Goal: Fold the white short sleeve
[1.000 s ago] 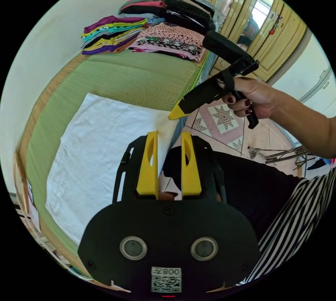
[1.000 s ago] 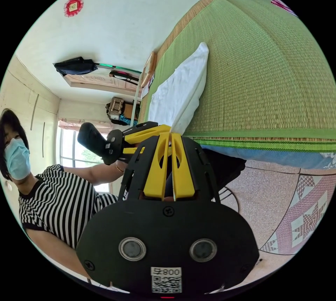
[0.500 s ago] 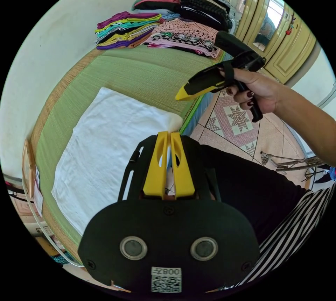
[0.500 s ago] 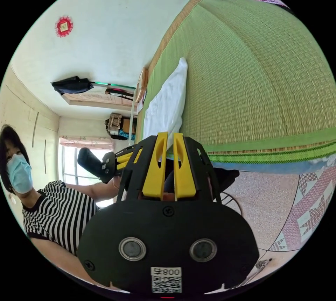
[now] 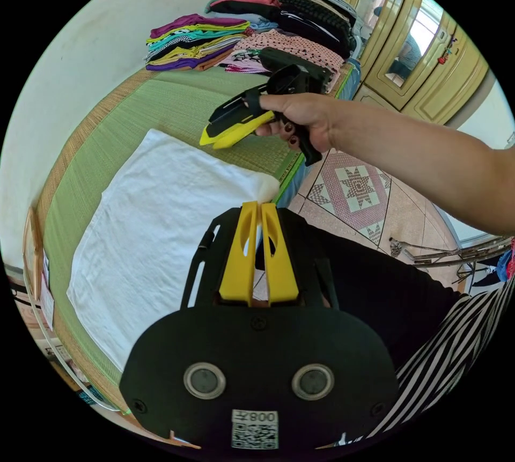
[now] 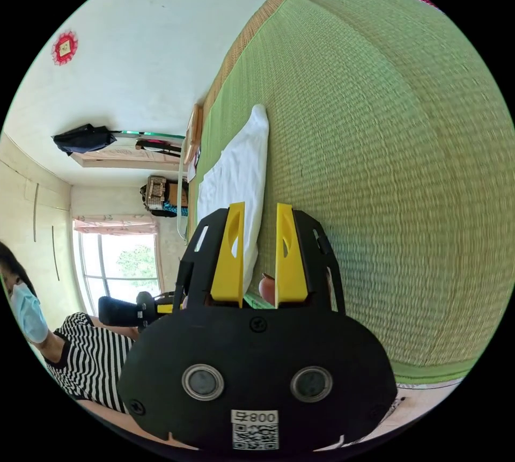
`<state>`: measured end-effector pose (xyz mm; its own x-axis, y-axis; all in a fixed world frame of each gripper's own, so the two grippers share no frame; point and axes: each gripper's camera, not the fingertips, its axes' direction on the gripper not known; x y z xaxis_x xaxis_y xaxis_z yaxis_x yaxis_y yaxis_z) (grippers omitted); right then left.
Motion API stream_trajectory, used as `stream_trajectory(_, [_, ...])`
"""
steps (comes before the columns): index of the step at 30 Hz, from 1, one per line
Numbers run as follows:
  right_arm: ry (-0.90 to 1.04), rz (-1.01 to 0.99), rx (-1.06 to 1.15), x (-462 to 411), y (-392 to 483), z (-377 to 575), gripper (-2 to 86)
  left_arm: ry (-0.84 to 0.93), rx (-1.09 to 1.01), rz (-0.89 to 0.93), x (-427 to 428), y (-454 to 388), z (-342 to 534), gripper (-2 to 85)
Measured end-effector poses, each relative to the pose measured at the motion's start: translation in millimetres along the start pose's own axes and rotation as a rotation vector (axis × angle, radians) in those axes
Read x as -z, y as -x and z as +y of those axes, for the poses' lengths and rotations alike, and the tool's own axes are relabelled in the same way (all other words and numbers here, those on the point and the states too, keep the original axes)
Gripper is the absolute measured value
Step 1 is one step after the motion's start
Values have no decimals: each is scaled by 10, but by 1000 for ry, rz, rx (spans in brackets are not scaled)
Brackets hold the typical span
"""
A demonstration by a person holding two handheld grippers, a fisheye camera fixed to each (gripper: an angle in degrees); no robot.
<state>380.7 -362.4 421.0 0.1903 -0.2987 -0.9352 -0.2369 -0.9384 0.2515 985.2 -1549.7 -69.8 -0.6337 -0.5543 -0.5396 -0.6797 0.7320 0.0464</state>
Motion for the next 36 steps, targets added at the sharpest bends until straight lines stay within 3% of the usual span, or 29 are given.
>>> stream_trajectory(17, [71,-48,40,-988,-128,-685,88,-64,71,88,644,700,33,9])
stream_trajectory(36, [139,-132,79,-1638,-385,-1105,23,-88,101,138,476,1041,50,8])
